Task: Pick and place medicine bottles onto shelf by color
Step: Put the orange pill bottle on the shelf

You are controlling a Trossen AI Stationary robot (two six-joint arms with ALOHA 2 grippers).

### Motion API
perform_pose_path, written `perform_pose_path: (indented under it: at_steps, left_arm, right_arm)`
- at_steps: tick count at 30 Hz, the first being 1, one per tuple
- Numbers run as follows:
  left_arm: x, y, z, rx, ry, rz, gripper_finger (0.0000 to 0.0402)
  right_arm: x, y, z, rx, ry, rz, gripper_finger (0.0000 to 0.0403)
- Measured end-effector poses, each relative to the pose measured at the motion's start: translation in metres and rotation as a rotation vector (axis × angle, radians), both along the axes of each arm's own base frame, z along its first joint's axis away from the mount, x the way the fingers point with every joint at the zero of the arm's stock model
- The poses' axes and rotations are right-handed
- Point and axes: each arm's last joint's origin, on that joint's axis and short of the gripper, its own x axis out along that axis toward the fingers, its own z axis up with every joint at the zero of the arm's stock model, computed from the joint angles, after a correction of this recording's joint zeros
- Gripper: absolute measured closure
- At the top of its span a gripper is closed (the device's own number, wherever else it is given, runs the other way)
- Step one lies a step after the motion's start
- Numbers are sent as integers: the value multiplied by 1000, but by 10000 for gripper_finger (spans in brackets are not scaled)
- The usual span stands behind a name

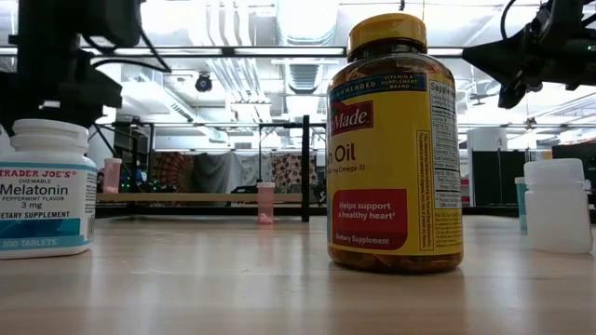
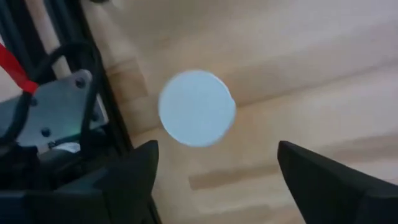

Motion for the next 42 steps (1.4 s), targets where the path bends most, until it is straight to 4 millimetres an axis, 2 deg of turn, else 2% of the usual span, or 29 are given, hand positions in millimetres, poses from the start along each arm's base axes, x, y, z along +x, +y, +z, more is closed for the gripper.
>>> perform_pose_path:
  at_steps: [10,22,42]
  left_arm:
    - [-4,6,-11,105,10,38,90]
    - [-6,7,-15,165,5,49,96]
    - [11,5,-33,177,132,47,96]
  right_arm:
    - [0,0,0,-11,3,-3,394]
    - [0,0,0,-20,6,-5,394]
    - [0,0,0,-19,6,-6,394]
